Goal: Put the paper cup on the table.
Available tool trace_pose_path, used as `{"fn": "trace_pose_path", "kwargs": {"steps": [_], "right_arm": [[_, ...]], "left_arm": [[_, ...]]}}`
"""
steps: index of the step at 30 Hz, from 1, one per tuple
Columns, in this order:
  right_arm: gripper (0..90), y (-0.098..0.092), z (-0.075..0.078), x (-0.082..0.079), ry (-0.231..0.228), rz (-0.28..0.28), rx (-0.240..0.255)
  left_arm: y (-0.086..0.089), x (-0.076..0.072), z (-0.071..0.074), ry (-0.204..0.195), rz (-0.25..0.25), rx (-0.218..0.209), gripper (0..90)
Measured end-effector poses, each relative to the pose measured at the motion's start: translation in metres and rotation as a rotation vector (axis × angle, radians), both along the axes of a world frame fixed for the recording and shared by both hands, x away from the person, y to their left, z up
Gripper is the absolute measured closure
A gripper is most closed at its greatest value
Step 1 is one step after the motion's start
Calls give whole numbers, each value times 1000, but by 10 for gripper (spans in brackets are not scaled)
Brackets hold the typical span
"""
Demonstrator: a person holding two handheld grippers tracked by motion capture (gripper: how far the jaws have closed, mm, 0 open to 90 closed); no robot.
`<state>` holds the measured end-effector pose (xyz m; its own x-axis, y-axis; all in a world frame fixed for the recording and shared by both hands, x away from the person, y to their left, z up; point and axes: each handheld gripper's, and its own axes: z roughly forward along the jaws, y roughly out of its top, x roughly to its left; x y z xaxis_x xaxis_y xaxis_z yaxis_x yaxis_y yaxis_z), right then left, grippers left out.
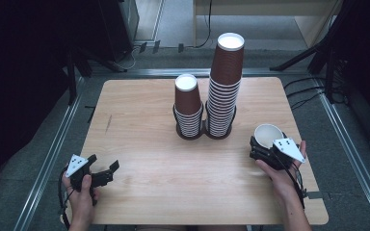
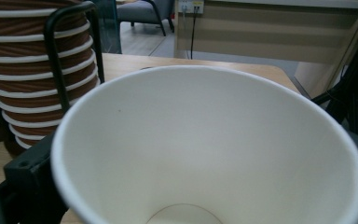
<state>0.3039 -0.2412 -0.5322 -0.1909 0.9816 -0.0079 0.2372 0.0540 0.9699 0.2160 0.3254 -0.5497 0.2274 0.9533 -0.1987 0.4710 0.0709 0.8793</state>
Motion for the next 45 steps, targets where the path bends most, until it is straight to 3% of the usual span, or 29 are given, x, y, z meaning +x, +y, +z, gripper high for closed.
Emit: {"fn": "trace_pose_path", "kwargs": {"steps": [17,34,40,45], "right_arm": [[0,-13,2,-29,-8,26,-3],[0,-48,1,-57,-34,10,6],[0,-62,-4,-63,-19,-14,-2],[0,-72,-5,-68,-13,-29,2]], "left_arm": [[-2,1,-3,-4,-9,1,6],[0,-1,-4,-23,-5,-19,6],[4,-2,-4,-25,0,-55,6],[3,-2,-4,-24,-4,-46,6]]}}
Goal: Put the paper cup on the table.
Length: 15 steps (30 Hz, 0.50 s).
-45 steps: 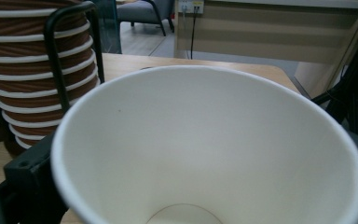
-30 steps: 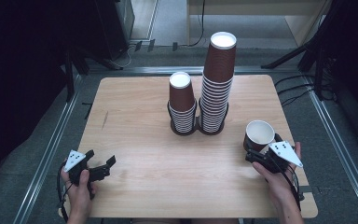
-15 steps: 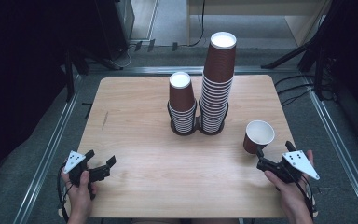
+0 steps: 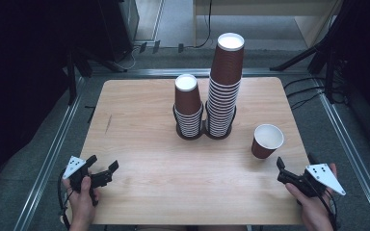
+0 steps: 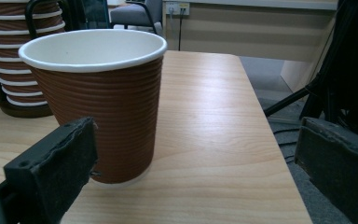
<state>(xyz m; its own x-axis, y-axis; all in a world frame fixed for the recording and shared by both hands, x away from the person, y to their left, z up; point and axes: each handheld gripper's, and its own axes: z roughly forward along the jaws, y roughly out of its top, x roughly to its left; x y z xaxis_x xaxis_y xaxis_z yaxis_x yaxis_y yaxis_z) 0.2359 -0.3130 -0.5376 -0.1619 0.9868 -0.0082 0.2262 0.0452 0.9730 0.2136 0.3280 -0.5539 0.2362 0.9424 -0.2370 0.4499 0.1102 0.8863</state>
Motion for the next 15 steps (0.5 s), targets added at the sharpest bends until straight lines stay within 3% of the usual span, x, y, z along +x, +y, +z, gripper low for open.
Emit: {"fn": "trace_pose_path", "kwargs": {"steps": [15], "right_arm": [[0,-27,-6,-22,34,-36,13]], "left_arm": [[0,1,0,6,0,-3,6]]}}
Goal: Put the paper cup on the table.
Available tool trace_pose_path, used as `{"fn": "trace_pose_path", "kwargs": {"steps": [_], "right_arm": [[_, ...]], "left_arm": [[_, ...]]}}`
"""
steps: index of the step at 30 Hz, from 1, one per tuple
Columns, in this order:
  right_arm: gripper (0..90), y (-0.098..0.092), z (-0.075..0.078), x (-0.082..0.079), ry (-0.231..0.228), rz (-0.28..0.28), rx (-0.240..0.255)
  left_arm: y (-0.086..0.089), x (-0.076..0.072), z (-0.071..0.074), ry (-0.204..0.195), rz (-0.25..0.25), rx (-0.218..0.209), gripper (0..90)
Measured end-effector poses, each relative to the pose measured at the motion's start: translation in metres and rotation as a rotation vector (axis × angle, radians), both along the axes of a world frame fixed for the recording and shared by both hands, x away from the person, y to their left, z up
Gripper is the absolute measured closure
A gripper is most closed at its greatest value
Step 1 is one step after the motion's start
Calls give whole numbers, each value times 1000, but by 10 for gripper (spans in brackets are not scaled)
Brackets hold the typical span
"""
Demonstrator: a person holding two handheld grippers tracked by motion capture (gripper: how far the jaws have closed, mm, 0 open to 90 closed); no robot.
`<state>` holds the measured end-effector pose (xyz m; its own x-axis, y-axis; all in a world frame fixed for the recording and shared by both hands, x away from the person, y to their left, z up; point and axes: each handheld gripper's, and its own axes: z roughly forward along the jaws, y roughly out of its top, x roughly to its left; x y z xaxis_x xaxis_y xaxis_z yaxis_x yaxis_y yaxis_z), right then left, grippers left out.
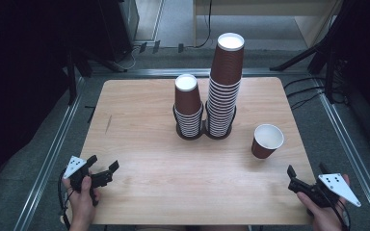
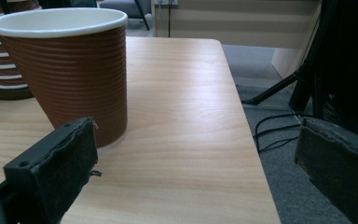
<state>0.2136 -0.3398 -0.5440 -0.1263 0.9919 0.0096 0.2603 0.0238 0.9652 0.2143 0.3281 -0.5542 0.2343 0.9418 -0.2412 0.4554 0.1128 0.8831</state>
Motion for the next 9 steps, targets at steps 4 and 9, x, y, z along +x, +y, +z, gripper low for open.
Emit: {"fn": "trace_pose_path", "kwargs": {"steps": [4,9], "right_arm": [[0,-5,1,-3,1,-8,2],[0,-4,-1,-3,9,-23,6]], "left_arm": [[0,1,0,3,3,1,6],[-1,2,0,5,3,7,6]]}}
